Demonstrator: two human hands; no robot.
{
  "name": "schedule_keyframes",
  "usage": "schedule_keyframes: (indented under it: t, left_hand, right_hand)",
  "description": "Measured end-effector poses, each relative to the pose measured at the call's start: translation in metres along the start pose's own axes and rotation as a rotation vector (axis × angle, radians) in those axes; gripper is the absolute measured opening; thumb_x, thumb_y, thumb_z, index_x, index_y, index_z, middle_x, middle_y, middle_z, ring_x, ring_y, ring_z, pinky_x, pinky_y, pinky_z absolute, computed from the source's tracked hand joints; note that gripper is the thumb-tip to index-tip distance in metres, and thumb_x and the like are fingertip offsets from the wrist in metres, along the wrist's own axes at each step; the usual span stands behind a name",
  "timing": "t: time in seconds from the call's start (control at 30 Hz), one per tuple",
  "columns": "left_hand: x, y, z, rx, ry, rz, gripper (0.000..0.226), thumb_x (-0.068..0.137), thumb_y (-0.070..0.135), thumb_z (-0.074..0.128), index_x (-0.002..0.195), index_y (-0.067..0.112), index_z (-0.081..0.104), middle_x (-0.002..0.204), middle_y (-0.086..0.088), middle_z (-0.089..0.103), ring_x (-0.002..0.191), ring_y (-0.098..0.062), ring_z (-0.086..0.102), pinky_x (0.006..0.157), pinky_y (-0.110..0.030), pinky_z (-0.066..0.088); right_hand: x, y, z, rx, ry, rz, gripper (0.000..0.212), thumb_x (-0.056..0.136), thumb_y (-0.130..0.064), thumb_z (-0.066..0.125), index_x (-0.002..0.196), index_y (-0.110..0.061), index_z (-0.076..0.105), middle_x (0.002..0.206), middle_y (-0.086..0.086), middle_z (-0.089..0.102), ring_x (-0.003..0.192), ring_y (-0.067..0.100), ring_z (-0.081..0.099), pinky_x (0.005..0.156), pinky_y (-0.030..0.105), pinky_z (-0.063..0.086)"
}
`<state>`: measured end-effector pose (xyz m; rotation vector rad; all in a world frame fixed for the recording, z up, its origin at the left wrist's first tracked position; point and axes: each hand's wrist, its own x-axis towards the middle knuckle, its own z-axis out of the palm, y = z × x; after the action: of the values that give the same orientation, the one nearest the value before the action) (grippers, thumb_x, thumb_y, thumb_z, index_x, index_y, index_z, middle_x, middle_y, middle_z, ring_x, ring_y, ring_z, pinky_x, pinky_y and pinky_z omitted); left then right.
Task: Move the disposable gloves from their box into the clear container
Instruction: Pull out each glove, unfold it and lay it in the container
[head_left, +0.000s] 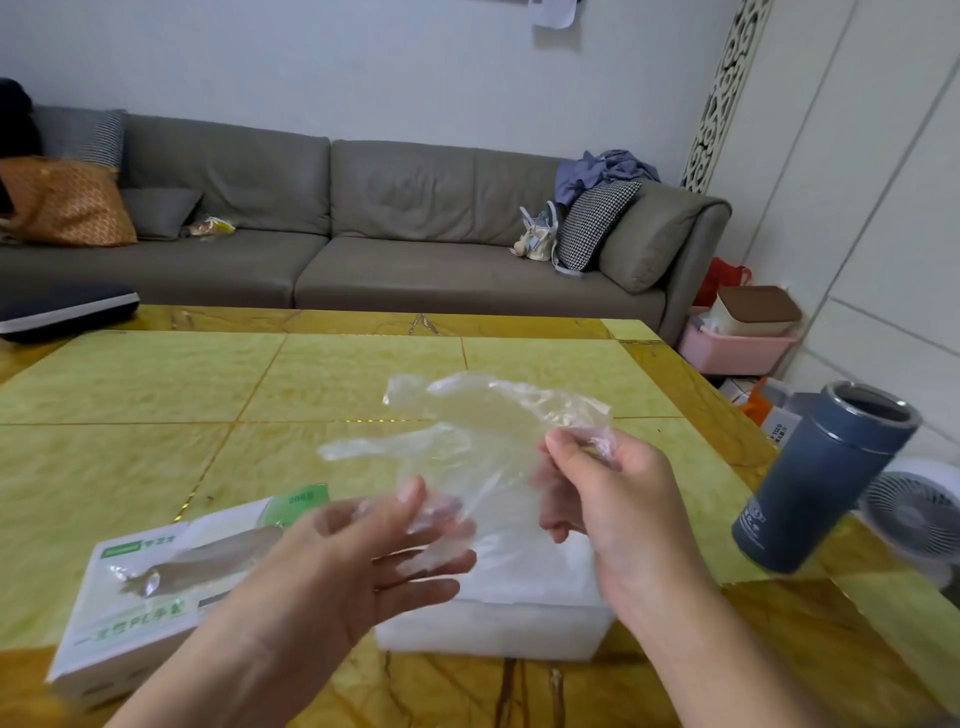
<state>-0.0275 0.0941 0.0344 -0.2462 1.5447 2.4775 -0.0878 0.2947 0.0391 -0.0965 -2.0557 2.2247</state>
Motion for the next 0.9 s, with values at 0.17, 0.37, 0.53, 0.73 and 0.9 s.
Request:
schedule_keyframes:
  t: [0.17,0.37,0.53,0.73,0.9]
  left_hand:
    - [-0.002,-0.013,0.004,0.104,0.059,0.116,0.027,0.059,0.013,0.090,0.082,0.003,0.080,0.086,-0.015,0.072,0.076,-0.028,0.074,0.065,-0.029,0.062]
    - [-0.006,-0.003,-0.013,0.286,0.015,0.019,0.035,0.063,0.002,0.094,0.095,0.006,0.081,0.090,-0.020,0.072,0.071,-0.027,0.068,0.059,-0.028,0.057]
    - [-0.003,0.010,-0.025,0.514,0.423,0.270,0.010,0.089,0.009,0.077,0.097,0.015,0.078,0.094,-0.014,0.076,0.063,-0.016,0.067,0.062,-0.033,0.058]
    - [0.004,-0.011,0.013,1.399,0.214,0.852,0.022,0.095,0.028,0.057,0.115,0.037,0.059,0.105,0.022,0.056,0.093,-0.001,0.057,0.069,-0.020,0.046]
    - [0.051,-0.036,0.015,1.606,0.077,0.410,0.032,0.107,0.030,0.042,0.137,0.039,0.049,0.114,0.014,0.062,0.088,-0.010,0.063,0.078,-0.029,0.056]
  right_hand:
    - [-0.004,0.002,0.004,-0.078,-0.028,-0.023,0.016,0.103,-0.013,0.064,0.091,-0.003,0.070,0.069,0.011,0.073,0.048,0.024,0.061,0.048,0.035,0.049]
    - [0.007,0.004,-0.014,-0.201,0.010,0.049,0.015,0.098,-0.009,0.070,0.085,0.000,0.071,0.061,0.008,0.067,0.048,0.024,0.060,0.045,0.029,0.048]
    - [0.008,0.004,-0.023,-0.407,-0.043,0.113,0.012,0.097,-0.009,0.067,0.087,-0.003,0.071,0.064,0.009,0.073,0.045,0.021,0.060,0.043,0.028,0.047]
    - [0.005,0.011,-0.013,-0.644,-0.096,0.098,0.025,0.097,-0.020,0.062,0.082,-0.001,0.068,0.063,0.012,0.073,0.043,0.024,0.067,0.043,0.028,0.049]
    - [0.009,0.016,-0.014,-0.809,0.004,-0.029,0.032,0.104,-0.029,0.059,0.088,-0.002,0.065,0.065,0.010,0.071,0.047,0.016,0.068,0.037,0.032,0.053]
